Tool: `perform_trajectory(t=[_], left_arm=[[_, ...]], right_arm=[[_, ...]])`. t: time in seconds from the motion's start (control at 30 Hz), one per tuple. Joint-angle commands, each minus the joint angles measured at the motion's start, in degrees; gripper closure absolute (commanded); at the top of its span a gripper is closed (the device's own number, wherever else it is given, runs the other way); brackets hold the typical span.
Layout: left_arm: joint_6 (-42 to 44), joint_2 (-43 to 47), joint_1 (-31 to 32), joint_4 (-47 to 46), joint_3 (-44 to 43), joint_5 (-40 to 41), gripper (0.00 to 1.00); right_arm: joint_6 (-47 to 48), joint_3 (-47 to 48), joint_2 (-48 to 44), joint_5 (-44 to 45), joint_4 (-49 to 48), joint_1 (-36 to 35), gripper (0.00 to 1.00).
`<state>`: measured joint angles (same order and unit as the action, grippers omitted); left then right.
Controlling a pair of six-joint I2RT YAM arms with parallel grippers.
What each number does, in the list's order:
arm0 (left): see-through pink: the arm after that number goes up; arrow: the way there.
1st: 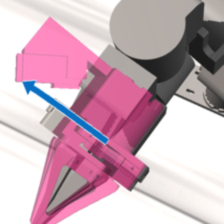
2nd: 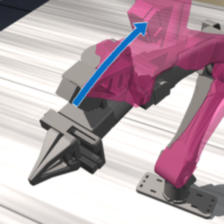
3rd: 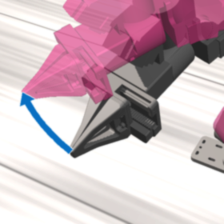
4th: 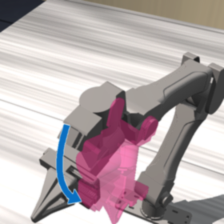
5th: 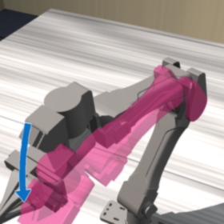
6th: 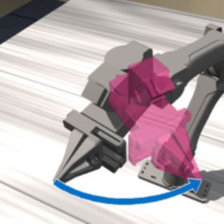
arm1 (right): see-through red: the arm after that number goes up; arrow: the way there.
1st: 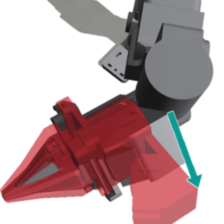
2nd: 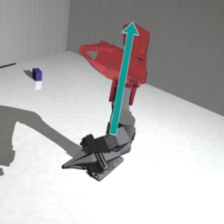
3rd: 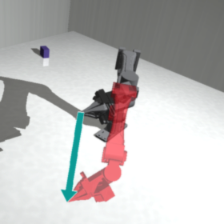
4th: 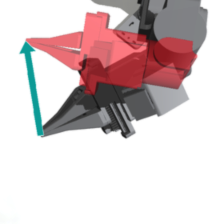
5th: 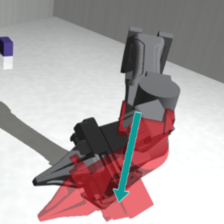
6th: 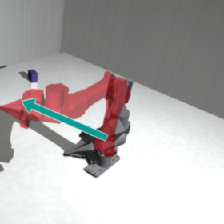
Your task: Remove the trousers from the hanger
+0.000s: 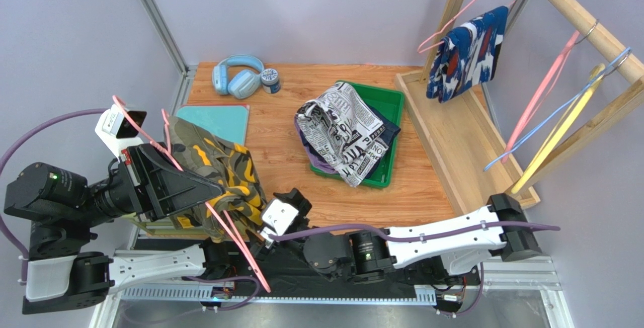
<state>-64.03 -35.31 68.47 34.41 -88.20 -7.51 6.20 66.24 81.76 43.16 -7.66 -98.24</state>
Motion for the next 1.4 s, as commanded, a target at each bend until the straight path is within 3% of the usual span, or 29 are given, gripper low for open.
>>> perform_trajectory(t=[0.0,0.2,0.37,0.5,0.63,0.87,1.0,1.1,1.2,1.23,1.37], left_arm=[[1.19,-0.81,-0.18,-8.83,-0.92,-3.21,1.0],[-0.3,-1.25,-0.17,-12.0,-0.22,-8.3,1.0],[-2.41,-2.13,-0.18,-13.41,1.01,-17.44,1.0],[-2.77,-2.22,-0.18,-12.89,1.81,-22.27,1.0],[-1.45,-2.75,-0.18,-11.13,0.32,-24.4,1.0],[-1.89,-3.27,-0.18,-10.95,0.66,-24.05,1.0],[-1.8,-3.89,-0.09,-10.95,0.49,-24.48,1.0],[-1.89,-3.89,-0.09,-10.77,0.49,-24.92,1.0],[-1.98,-3.54,-0.18,-10.07,0.14,-24.66,1.0],[-1.89,-3.45,-0.18,-9.72,-0.12,-24.4,1.0],[-1.71,-2.84,-0.09,-8.4,-1.09,-23.52,1.0]], right_arm=[[1.98,4.69,1.83,2.2,-5.79,1.11,0.0],[4.08,4.95,2.0,-1.32,-7.98,1.38,0.0],[7.51,5.74,-0.18,-0.79,-8.42,1.56,0.0],[4.72,4.96,-3.34,-6.31,-7.19,1.47,0.0],[3.21,3.2,-4.94,-9.32,-9.12,0.86,0.0],[4.79,5.39,-3.18,-6.25,-10.7,-1.43,0.0],[5.31,5.57,-3.01,-2.3,-11.41,-1.52,0.06],[6.72,6.09,-3.01,-1.94,-11.59,-1.52,0.15],[10.58,7.24,-2.3,1.66,-12.11,-1.52,0.29],[11.55,7.67,-2.13,2.36,-11.42,-1.35,0.44],[14.63,8.65,-2.13,4.13,-10.27,-1.34,0.76]])
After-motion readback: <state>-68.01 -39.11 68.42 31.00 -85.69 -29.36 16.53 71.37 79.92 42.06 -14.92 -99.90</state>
